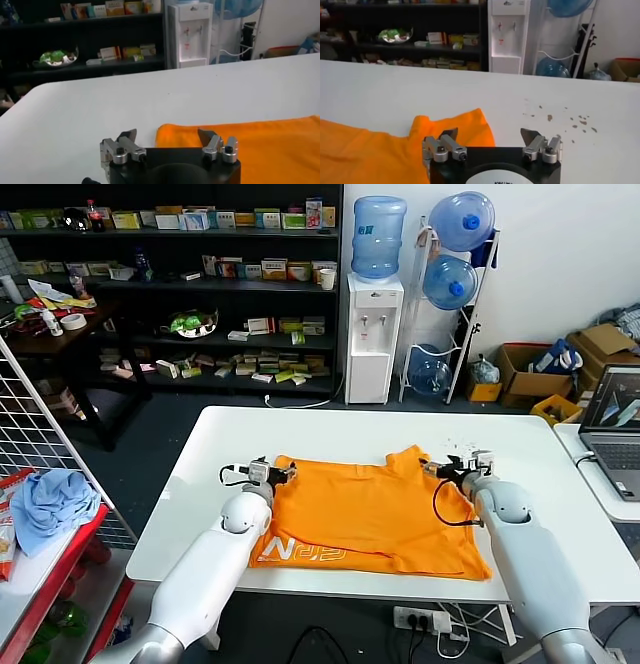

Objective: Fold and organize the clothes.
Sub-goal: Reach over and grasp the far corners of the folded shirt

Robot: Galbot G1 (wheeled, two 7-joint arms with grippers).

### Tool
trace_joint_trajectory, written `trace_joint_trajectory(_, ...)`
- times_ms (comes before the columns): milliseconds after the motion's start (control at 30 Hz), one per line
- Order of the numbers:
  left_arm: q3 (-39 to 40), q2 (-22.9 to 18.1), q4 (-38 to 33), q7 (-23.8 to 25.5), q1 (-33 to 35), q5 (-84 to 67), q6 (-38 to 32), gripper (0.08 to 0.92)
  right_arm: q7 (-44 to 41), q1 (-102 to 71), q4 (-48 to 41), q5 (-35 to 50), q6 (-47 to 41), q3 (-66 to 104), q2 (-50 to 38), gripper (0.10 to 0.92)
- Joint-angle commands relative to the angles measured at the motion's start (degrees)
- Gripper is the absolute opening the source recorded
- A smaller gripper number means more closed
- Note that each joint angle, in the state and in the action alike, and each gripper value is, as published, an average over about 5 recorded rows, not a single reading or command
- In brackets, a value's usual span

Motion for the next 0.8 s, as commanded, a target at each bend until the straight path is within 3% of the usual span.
trace_joint_trajectory(33, 0.22, -0.42, 1.96, 0.30, -0.69, 0.73, -0.44, 0.823, -0.28, 1.13, -3.90, -1.26, 1.64, -0.21, 2.21, 0.758)
trace_joint_trajectory(167, 0.34, -0.17, 1.98, 0.52, -0.34, 1.35, -1.22, 0.778, 0.28, 1.56, -4.63, -1.08, 2.26, -0.05, 2.57, 0.645)
trace_joint_trajectory(633, 0.93, 2.03, -1.78, 0.22, 2.64, 1.38, -1.49, 0.378, 2.25, 2.05, -7.07, 0.21, 2.41, 0.77, 3.55, 0.238)
trace_joint_trajectory(800, 1.09, 3.31, -4.49, -0.31, 4.34, 1.44, -1.85, 0.230, 2.78, 1.37, -6.07, 0.60, 2.76, 0.88, 3.43, 0.134)
